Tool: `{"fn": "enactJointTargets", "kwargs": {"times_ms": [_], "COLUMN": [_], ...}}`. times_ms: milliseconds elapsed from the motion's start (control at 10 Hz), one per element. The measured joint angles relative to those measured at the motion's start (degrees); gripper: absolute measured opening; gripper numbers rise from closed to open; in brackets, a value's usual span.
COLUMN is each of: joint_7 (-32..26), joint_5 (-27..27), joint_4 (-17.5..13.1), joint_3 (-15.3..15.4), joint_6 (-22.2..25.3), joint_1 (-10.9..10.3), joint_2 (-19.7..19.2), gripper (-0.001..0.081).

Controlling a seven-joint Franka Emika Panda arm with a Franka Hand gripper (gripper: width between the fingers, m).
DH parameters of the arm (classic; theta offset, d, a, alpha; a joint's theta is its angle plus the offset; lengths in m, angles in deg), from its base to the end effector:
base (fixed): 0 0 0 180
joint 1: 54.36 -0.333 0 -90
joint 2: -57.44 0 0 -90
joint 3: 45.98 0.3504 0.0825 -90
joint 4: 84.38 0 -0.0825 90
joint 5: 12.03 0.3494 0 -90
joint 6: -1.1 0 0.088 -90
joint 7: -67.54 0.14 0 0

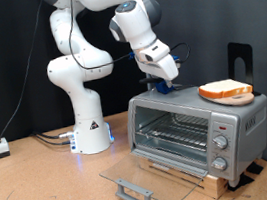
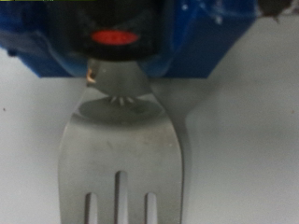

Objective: Make a piece of toast with the oven

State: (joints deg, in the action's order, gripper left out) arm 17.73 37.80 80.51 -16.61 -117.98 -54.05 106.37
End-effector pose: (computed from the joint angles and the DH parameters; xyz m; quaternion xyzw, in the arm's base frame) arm 0.2091 0.1703 0.3911 -0.9044 -0.3810 -0.0804 0.1746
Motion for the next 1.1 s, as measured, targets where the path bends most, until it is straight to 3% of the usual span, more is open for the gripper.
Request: {"fn": "enactJointTargets", "kwargs": {"times_ms": [200, 400, 500, 600, 1100], "joint_7": [0.0, 0.0, 0.0, 0.0, 0.4], "joint_5": [-0.1, -0.1, -0.2, -0.4, -1.0], "joint_4": [0.0, 0.0, 0.0, 0.0, 0.0], "joint_3": [0.0, 0.0, 0.0, 0.1, 1.5], "joint_6": [0.0, 0.0, 0.0, 0.0, 0.0], "joint_1": [0.0, 0.0, 0.0, 0.0, 0.1], "joint_2": [0.0, 0.0, 0.0, 0.0, -0.6], "gripper": [0.049, 0.0734, 0.0734, 0.0794, 0.0807]}}
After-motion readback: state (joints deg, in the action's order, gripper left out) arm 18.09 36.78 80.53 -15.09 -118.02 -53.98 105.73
